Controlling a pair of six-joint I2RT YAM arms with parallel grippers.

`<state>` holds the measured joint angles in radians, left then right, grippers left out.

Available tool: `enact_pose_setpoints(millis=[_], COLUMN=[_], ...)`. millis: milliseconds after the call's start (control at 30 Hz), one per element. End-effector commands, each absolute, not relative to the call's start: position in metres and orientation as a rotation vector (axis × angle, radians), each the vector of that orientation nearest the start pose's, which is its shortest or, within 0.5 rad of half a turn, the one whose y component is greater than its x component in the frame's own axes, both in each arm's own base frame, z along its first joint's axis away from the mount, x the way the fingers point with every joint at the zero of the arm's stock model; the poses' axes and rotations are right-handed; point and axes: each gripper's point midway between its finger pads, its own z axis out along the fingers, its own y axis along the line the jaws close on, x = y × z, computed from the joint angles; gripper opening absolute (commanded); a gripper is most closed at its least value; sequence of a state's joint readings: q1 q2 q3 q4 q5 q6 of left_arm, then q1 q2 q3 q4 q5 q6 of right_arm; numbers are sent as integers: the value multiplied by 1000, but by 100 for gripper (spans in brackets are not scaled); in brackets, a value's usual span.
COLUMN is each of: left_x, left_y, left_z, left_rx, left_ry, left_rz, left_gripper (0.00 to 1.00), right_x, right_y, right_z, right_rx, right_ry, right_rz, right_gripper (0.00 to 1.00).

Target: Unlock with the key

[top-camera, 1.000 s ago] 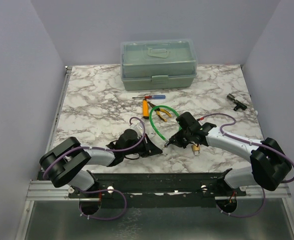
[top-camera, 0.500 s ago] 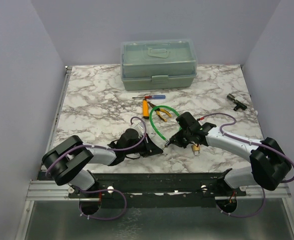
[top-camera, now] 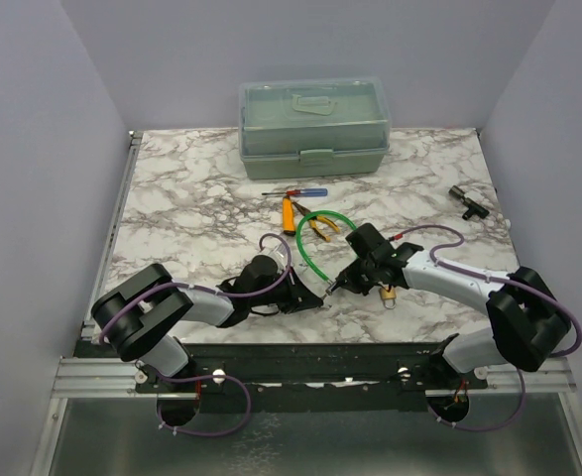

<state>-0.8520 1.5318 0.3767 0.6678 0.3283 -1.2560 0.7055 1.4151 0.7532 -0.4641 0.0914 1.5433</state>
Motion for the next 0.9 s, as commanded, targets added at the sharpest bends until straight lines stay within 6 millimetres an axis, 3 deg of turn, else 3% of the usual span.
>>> enact_pose_setpoints(millis=[0, 300, 867], left_x=[176, 179, 181], left_y=[-339, -344, -353], left_z=[71, 82, 75], left_rx=[-285, -333, -371], left_ry=[2406, 2392, 2444], left_rz=[-1513, -1559, -1570], left_gripper=[0, 0, 0], right_x=[226, 224, 220], right_y=[233, 233, 231], right_z=[40, 37, 32], right_rx=[1172, 1177, 1173], right_ry=[2578, 2592, 2610], right_rz=[548, 541, 513], right_gripper=[0, 0, 0])
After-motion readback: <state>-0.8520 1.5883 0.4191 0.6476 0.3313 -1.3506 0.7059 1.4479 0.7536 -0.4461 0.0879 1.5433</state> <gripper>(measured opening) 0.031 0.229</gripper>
